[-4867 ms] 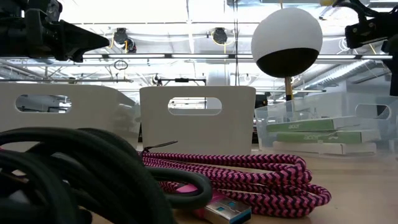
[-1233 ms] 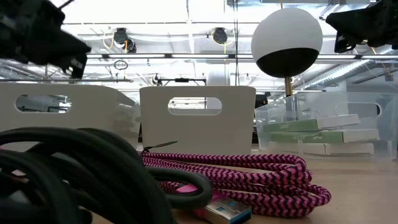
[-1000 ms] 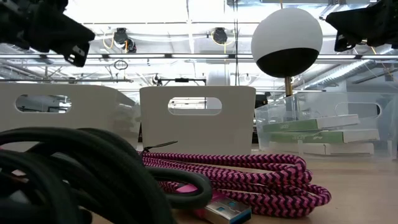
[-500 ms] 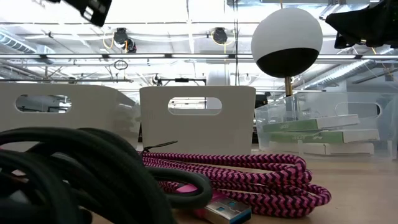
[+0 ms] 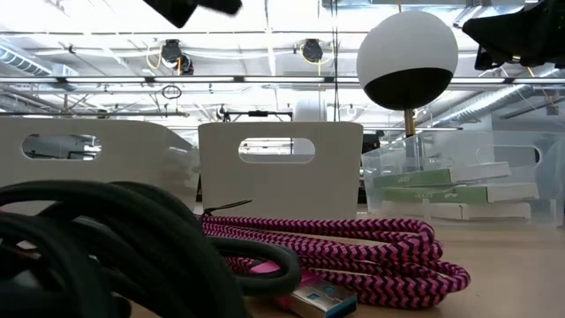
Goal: Pick and place items into bin
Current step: Put the pink USB cable into the right gray bin
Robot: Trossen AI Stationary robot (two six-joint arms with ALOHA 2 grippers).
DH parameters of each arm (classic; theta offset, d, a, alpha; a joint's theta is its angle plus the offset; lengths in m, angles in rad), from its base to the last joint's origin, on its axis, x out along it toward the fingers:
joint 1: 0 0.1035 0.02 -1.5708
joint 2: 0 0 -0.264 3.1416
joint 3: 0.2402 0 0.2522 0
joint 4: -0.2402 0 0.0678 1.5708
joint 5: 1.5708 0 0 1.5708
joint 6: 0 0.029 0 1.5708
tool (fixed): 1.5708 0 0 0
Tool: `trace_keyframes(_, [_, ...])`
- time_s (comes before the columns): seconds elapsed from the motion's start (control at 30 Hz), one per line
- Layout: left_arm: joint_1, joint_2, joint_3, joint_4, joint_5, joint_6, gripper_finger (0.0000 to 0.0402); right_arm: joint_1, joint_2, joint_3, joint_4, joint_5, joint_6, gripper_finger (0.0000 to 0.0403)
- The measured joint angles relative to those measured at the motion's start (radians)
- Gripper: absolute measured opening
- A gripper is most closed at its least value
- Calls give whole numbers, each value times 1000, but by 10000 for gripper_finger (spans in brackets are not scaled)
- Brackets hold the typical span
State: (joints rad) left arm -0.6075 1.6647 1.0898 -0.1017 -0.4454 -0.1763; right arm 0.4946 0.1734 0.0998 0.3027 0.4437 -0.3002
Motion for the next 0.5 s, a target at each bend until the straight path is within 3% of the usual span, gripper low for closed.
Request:
trace_keyframes(0.2, [6,89,97,-113,85,-34,140,0,0,0,0,0,24,0])
trace_keyframes(0.37, [18,127,98,-117,156,-77,196,0,0,0,1,0,26,0])
trace_keyframes(0.5, [20,153,98,-106,205,-121,216,0,0,0,7,0,27,0])
